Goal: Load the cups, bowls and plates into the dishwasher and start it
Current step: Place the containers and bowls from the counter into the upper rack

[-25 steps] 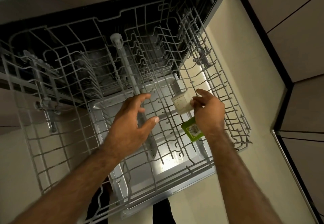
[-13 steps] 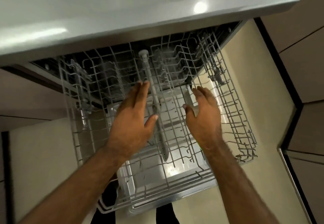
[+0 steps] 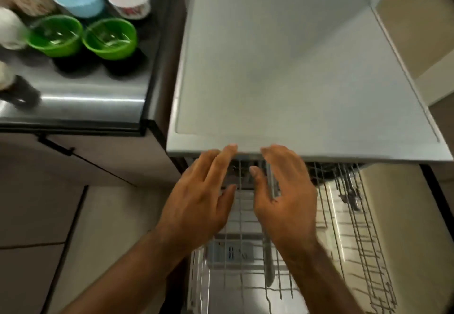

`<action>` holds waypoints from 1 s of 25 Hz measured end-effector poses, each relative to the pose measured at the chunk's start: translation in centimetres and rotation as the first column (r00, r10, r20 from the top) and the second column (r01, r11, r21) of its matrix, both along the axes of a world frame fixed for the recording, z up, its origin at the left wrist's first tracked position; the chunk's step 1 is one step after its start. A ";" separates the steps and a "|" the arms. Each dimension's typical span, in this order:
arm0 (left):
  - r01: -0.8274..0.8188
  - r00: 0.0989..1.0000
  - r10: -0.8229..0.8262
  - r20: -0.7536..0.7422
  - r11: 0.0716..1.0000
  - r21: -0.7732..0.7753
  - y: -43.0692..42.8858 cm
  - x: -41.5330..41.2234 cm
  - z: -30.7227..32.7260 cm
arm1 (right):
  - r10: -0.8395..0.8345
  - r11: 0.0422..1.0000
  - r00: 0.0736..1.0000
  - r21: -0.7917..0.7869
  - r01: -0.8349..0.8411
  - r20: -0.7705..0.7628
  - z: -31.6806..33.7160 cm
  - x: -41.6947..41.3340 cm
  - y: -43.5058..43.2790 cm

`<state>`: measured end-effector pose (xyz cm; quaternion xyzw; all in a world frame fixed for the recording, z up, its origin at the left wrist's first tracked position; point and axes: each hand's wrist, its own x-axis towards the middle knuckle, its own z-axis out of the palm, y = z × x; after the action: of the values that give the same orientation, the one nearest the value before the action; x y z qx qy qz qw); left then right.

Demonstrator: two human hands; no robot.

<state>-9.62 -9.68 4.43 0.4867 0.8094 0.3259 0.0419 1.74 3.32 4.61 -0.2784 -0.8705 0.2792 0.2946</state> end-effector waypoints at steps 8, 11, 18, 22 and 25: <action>-0.245 0.954 0.243 -0.175 0.969 0.009 -4.9 -13.5 5.6 | 0.190 0.979 0.982 0.076 -0.190 -0.003 4.4 -14.5 -3.4; -0.335 0.924 0.324 -0.201 0.942 -0.020 -6.7 -18.7 5.9 | 0.260 0.961 0.965 0.093 -0.260 0.012 4.9 -20.0 -4.6; -0.493 0.857 0.441 -0.265 0.852 -0.177 -9.6 -30.5 4.4 | 0.358 0.912 0.923 0.160 -0.378 0.139 4.5 -33.7 -6.9; -0.504 0.853 0.428 -0.300 0.826 -0.254 -9.4 -35.3 3.7 | 0.313 0.914 0.916 0.181 -0.362 0.250 3.8 -38.2 -6.4; -0.511 0.850 0.424 -0.313 0.809 -0.290 -8.9 -38.0 3.2 | 0.283 0.908 0.901 0.211 -0.362 0.328 2.2 -39.9 -5.9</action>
<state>-47.60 -18.62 7.63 0.2895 0.9495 0.1115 -0.0465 -38.15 -2.54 6.82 -0.1249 -0.9678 0.1609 0.1480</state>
